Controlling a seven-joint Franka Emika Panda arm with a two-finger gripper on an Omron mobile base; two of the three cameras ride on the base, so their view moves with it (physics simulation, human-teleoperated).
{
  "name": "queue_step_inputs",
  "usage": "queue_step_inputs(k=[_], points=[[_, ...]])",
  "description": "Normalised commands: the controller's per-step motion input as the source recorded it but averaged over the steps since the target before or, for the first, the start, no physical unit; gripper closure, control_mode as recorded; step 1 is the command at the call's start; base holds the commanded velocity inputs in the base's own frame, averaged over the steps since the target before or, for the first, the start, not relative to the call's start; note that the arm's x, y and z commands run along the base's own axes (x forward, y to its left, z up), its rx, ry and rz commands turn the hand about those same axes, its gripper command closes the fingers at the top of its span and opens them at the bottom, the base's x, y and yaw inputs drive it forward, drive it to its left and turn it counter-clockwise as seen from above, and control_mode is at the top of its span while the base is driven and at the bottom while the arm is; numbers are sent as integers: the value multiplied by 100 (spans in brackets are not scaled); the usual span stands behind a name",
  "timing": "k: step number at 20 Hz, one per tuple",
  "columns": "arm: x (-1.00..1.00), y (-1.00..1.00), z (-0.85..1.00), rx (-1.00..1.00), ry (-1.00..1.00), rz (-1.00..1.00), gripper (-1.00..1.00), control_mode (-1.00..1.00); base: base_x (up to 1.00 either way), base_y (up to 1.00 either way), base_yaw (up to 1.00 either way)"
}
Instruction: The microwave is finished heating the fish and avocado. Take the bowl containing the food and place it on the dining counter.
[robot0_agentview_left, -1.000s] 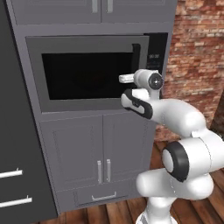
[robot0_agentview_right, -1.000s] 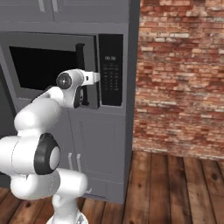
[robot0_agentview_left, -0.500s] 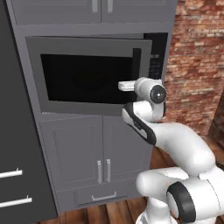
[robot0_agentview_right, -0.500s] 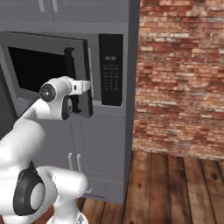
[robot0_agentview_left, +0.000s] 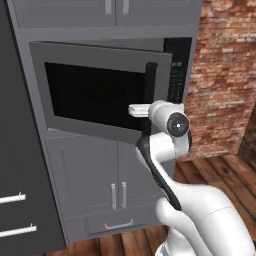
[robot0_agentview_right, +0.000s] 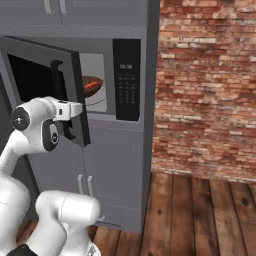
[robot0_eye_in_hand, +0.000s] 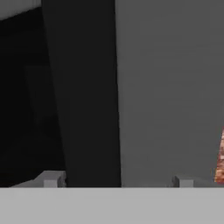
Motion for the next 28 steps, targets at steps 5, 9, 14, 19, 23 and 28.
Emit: queue_step_inputs(k=[5,9,14,19,23,28], points=[[-100,100,79,-1,0,0,100,-100,0,0,0],[-100,96,42,-11,-1,3,-100,-100,0,0,0],[-100,45,-20,-14,-10,22,-100,-100,0,0,0],[-100,-25,-22,-3,-15,8,-100,-100,0,0,0],[-99,-100,19,31,-20,12,-100,-100,0,0,0],[-54,-100,33,41,-9,5,-100,-100,0,0,0]])
